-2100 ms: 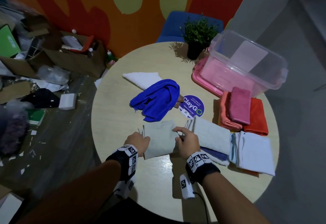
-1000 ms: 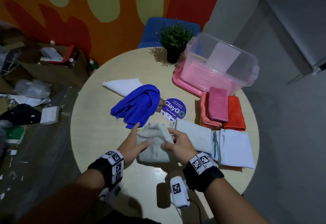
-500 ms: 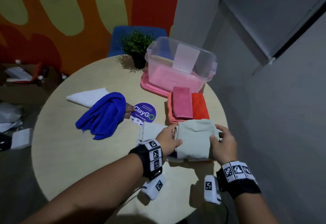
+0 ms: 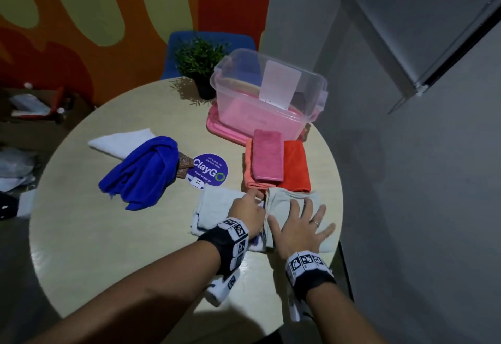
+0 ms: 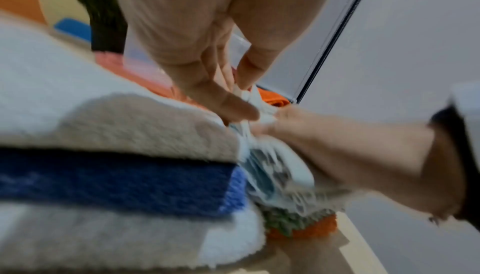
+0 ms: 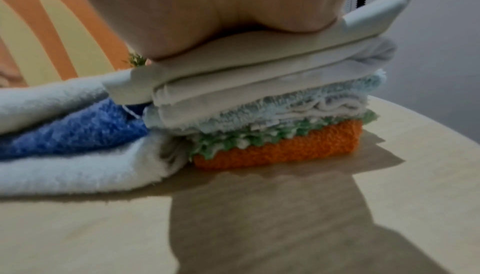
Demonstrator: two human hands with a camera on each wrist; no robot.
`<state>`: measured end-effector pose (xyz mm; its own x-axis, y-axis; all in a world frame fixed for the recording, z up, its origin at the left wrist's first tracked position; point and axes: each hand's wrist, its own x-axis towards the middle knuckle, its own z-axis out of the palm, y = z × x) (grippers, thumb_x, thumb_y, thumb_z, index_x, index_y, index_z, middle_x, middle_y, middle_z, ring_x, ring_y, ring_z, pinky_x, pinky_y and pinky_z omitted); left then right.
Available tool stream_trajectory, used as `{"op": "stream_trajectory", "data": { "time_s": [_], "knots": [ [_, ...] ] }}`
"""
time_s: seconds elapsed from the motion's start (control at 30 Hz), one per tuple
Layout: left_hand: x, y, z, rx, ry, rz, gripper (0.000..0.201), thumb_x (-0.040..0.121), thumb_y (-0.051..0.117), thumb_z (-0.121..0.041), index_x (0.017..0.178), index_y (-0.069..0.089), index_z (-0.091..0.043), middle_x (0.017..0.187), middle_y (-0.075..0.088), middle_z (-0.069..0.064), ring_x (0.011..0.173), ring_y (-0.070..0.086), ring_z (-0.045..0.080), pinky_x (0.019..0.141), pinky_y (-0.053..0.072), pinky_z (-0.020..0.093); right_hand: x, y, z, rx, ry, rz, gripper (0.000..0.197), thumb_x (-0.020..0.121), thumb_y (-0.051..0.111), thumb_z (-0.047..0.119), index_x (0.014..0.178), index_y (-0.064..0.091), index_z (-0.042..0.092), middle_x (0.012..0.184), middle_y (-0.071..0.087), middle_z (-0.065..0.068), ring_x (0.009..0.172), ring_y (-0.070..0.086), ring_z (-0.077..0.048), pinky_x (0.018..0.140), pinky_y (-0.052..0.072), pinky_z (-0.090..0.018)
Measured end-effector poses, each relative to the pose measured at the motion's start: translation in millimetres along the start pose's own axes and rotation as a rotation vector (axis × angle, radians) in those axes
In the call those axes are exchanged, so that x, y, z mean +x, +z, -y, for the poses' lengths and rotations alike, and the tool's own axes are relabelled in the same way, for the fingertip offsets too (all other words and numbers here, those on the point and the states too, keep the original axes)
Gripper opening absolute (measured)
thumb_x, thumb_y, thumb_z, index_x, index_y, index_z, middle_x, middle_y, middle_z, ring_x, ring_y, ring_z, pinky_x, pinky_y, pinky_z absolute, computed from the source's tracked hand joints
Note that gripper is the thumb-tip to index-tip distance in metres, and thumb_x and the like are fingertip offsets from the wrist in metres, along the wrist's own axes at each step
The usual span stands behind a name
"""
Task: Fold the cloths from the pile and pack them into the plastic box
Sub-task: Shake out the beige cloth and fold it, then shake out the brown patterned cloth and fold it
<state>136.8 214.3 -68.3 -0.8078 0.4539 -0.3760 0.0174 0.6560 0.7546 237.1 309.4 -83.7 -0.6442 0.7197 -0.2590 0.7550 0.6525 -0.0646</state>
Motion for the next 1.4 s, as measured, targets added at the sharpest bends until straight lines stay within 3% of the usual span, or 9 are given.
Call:
{"op": "stream_trajectory", "data": {
  "time_s": [0.2,0.3,0.4,0.5,0.6,0.8,1.07,1.23,1.4],
  "knots": [
    [-6.5,-61.6,39.9,-0.086,-0.031,-0.180,0.023,0.090,0.050,-0.010,0.079,0.063,-0.025,0.079,0.072,0.004,0.075,0.068,0.022,0.071,0.057,0.035,3.3,18.1,-5.2,-0.044,-0.033,0.047,0.081,0.087,0.011,0.077,0.154,-0.010,0.038,0.163,-0.022,-0.004,0.148,-0.012,-0.045,0.112,0.011,-0.070],
    [4.9,-97.1,70.6,-0.016,-0.058,-0.424,0.022,0.091,0.049,-0.007,0.100,0.059,-0.025,0.104,0.066,0.003,0.095,0.059,0.023,0.079,0.052,0.035,4.7,19.3,-2.1,-0.037,-0.007,0.060,0.080,0.088,0.013,0.077,0.154,-0.008,0.038,0.163,-0.021,-0.002,0.148,-0.011,-0.043,0.112,0.013,-0.068],
    [26.7,-136.0,104.8,0.203,-0.241,-0.570,0.059,0.084,0.061,-0.009,0.138,0.041,-0.024,0.142,0.043,0.003,0.130,0.036,0.030,0.103,0.037,0.049,5.0,15.2,1.8,0.005,0.010,0.088,0.081,0.088,0.020,0.077,0.155,-0.004,0.038,0.163,-0.020,0.002,0.148,-0.013,-0.040,0.114,0.012,-0.066],
    [45.3,-165.3,141.3,0.387,-0.406,-0.415,0.086,0.084,0.073,-0.028,0.151,0.019,-0.023,0.155,0.027,0.008,0.140,0.024,0.035,0.108,0.028,0.055,2.0,3.1,6.1,0.110,0.039,0.081,0.078,0.089,0.030,0.075,0.154,0.010,0.036,0.164,-0.013,0.005,0.149,-0.013,-0.035,0.115,0.006,-0.066],
    [54.2,-178.2,168.8,0.421,-0.404,-0.246,0.055,0.093,0.063,-0.032,0.140,0.037,-0.023,0.133,0.051,0.013,0.125,0.042,0.037,0.099,0.039,0.053,-5.3,-11.8,14.0,0.220,0.071,-0.066,0.065,0.092,0.043,0.061,0.146,0.031,0.029,0.164,0.004,0.001,0.150,-0.008,-0.031,0.114,0.002,-0.066],
    [30.1,-182.9,142.0,0.095,0.006,-0.496,0.030,0.102,0.053,-0.027,0.106,0.064,0.001,0.097,0.065,0.019,0.091,0.060,0.034,0.074,0.041,0.034,-25.9,-41.1,52.4,0.436,-0.080,-0.448,0.043,0.087,0.054,0.040,0.125,0.051,0.019,0.144,0.037,-0.009,0.132,0.029,-0.034,0.106,0.025,-0.057],
    [-27.5,-227.6,72.7,0.034,0.371,-0.288,0.031,0.097,0.059,-0.037,0.088,0.078,-0.016,0.073,0.072,-0.007,0.073,0.064,0.009,0.073,0.049,0.026,-51.6,-59.6,154.1,0.624,-0.766,-0.142,0.065,0.081,0.069,0.043,0.138,0.045,0.023,0.144,0.044,0.002,0.135,0.040,-0.014,0.110,0.031,-0.033],
    [-50.8,-265.5,60.5,0.076,0.386,-0.259,0.017,0.089,0.069,-0.042,0.085,0.076,-0.028,0.076,0.071,-0.014,0.074,0.063,0.002,0.069,0.047,0.023,-61.8,-68.8,196.6,0.703,-0.786,-0.038,0.023,0.081,0.059,0.013,0.103,0.062,0.020,0.100,0.068,0.002,0.091,0.062,-0.021,0.079,0.047,-0.031],
    [-64.4,-299.4,76.9,0.190,0.361,-0.030,0.038,0.079,0.081,-0.033,0.111,0.061,-0.036,0.104,0.064,-0.018,0.093,0.059,-0.001,0.079,0.044,0.011,-59.0,-84.2,205.9,0.777,-0.744,-0.086,0.032,0.088,0.058,-0.001,0.111,0.072,0.015,0.102,0.070,0.002,0.092,0.056,-0.005,0.083,0.035,-0.006]
  ]
}}
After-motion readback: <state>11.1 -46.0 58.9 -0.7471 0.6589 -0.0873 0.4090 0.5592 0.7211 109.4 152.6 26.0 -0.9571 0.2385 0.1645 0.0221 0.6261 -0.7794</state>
